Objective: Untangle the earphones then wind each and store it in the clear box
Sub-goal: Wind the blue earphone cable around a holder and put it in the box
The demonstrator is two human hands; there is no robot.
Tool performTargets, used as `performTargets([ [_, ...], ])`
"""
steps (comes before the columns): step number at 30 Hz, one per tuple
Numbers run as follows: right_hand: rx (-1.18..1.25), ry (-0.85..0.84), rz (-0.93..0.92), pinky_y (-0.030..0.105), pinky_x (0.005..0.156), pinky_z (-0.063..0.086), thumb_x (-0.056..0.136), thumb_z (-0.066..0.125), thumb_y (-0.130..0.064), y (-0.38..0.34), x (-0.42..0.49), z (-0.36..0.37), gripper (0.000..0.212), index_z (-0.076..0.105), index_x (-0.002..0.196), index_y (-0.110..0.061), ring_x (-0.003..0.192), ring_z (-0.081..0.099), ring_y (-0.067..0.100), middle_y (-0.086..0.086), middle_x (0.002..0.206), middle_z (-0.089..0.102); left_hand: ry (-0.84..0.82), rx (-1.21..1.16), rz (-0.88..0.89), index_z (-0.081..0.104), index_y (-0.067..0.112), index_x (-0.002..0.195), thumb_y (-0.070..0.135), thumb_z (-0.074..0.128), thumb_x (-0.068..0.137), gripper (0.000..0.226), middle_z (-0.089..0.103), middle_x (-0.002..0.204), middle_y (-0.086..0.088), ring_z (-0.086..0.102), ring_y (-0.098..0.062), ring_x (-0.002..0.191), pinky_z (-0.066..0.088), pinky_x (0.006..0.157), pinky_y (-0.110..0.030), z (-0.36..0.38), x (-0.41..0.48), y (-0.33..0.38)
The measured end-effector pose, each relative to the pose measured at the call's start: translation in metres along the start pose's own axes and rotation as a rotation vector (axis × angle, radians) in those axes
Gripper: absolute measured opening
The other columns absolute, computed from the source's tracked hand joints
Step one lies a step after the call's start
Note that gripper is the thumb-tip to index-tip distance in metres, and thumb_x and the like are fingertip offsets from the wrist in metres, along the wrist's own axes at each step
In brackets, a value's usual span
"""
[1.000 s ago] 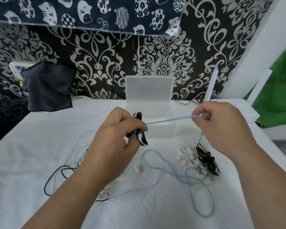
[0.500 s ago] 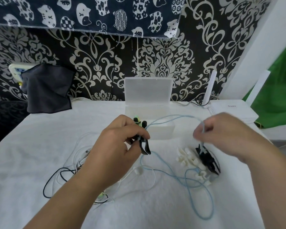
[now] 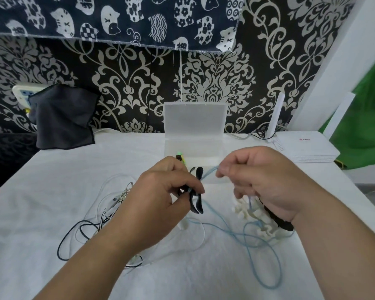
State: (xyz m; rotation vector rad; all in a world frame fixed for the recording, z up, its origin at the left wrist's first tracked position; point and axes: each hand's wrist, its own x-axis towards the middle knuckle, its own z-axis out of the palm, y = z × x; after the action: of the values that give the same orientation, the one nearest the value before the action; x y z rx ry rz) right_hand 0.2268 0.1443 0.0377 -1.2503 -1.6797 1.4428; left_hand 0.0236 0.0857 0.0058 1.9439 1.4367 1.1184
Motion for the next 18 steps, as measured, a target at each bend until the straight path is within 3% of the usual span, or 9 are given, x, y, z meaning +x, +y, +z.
performTargets([
  [3,0.002,0.112,-0.044,0.03,0.054,0.029,0.094,0.064,-0.014,0.004,0.004,0.004,0.02,0.072,0.077,-0.011,0.044,0.032,0.008,-0.009,0.048,0.04,-0.065,-0.063,0.003,0.078,0.033,0.086,-0.007,0.068,0.083,0.041,0.057,0.092,0.011,0.064,-0.016,0.083,0.054,0.072,-0.03,0.001,0.0,0.005],
  [6,-0.095,0.165,-0.06,0.027,0.057,0.03,0.095,0.064,-0.021,0.012,0.011,0.013,0.022,0.072,0.076,-0.016,0.044,0.037,0.002,-0.016,0.046,0.044,-0.093,-0.157,-0.016,0.079,0.03,0.086,-0.01,0.068,0.082,0.042,0.059,0.091,0.011,0.064,-0.014,0.083,0.052,0.074,-0.021,0.0,0.001,0.01],
  [10,-0.123,0.159,-0.01,0.032,0.056,0.03,0.096,0.063,-0.03,0.018,0.013,0.017,0.025,0.073,0.075,-0.02,0.051,0.036,0.014,-0.003,0.056,0.042,-0.074,-0.307,-0.085,0.073,0.028,0.086,-0.015,0.066,0.08,0.044,0.066,0.09,0.006,0.066,-0.011,0.078,0.049,0.067,-0.015,-0.003,0.001,0.013],
  [14,-0.275,-0.041,0.082,0.034,0.054,0.028,0.099,0.055,-0.033,0.019,0.009,0.025,0.034,0.072,0.071,-0.025,0.058,0.034,0.021,0.004,0.062,0.042,0.129,-0.387,-0.158,0.064,0.025,0.082,-0.014,0.07,0.078,0.04,0.068,0.088,-0.007,0.07,-0.025,0.081,0.055,0.066,-0.023,-0.001,0.003,0.01],
  [18,-0.243,-0.291,0.129,0.024,0.051,0.028,0.103,0.05,-0.029,0.013,0.002,0.035,0.034,0.074,0.081,-0.016,0.053,0.036,0.013,0.002,0.062,0.045,0.259,-0.289,-0.196,0.062,0.022,0.085,-0.012,0.072,0.076,0.037,0.067,0.083,0.012,0.066,-0.009,0.085,0.053,0.062,-0.017,-0.001,0.006,0.007],
])
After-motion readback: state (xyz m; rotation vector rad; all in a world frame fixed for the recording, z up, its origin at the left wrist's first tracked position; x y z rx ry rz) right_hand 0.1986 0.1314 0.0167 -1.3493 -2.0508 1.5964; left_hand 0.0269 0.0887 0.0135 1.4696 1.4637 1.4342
